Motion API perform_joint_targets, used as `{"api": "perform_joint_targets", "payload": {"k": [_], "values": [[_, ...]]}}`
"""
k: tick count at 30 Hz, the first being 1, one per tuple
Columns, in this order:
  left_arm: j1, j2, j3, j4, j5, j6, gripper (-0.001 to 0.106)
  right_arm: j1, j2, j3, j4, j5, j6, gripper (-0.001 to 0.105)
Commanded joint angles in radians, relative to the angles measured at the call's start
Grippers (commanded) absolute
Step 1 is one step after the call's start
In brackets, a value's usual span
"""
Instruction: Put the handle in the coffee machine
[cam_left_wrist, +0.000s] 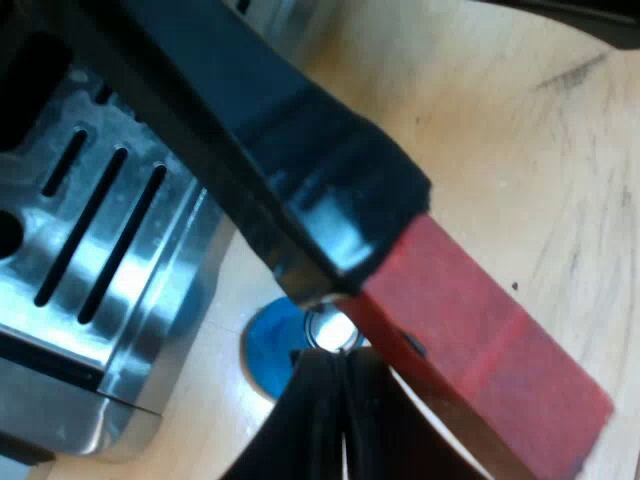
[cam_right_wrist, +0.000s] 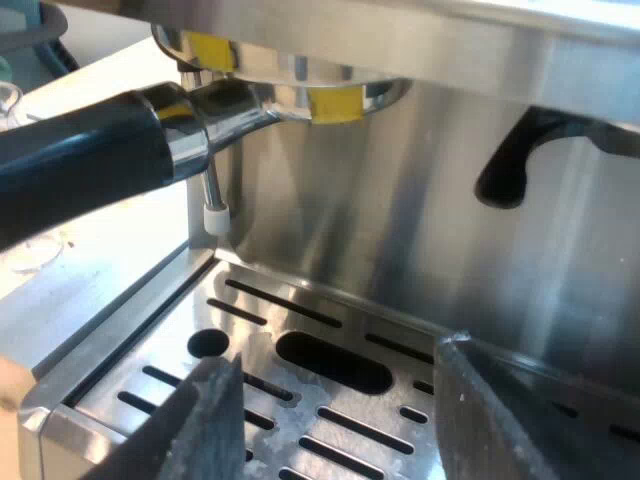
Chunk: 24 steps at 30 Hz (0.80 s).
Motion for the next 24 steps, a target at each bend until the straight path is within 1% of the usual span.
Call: {"api": "perform_joint_targets", "payload": {"k": [1,3,5,7,13,15,18,19,20,22,24], "values": [[-0.011,-0.011,-0.005,-0.023,-0.012,-0.043,0.001,0.004,-0.027,-0.001,0.042,-0.004,-0.008,0.047],[-0.011,-0.011,-0.005,-0.051,-0.077,-0.068,0.001,0.006,-0.047,-0.001,0.073,-0.004,-0.008,0.047],[-0.004,-0.011,-0.005,-0.066,-0.125,-0.068,0.001,0.006,-0.057,-0.001,0.09,-0.008,-0.008,0.047],[0.016,-0.016,-0.005,-0.074,-0.13,-0.078,0.001,0.006,-0.074,-0.001,0.098,-0.017,-0.006,0.047],[0.128,-0.059,-0.005,-0.072,-0.13,-0.079,0.001,0.006,-0.125,-0.001,0.116,-0.029,-0.006,0.047],[0.162,-0.091,-0.005,-0.072,-0.13,-0.079,0.001,0.006,-0.147,-0.001,0.16,-0.062,0.002,0.047],[0.175,-0.144,-0.005,-0.062,-0.134,-0.089,0.001,0.006,-0.182,-0.001,0.233,-0.105,0.031,0.047],[0.175,-0.152,-0.005,-0.061,-0.14,-0.097,0.001,0.006,-0.191,-0.001,0.243,-0.119,0.031,0.047],[0.175,-0.174,-0.005,-0.058,-0.148,-0.119,0.001,0.006,-0.206,-0.001,0.266,-0.136,0.031,0.047],[0.175,-0.208,-0.005,-0.058,-0.147,-0.152,0.001,0.011,-0.236,-0.001,0.286,-0.139,0.031,0.047],[0.175,-0.246,-0.005,-0.058,-0.156,-0.211,0.001,0.019,-0.281,-0.001,0.297,-0.139,0.031,0.047]]}}
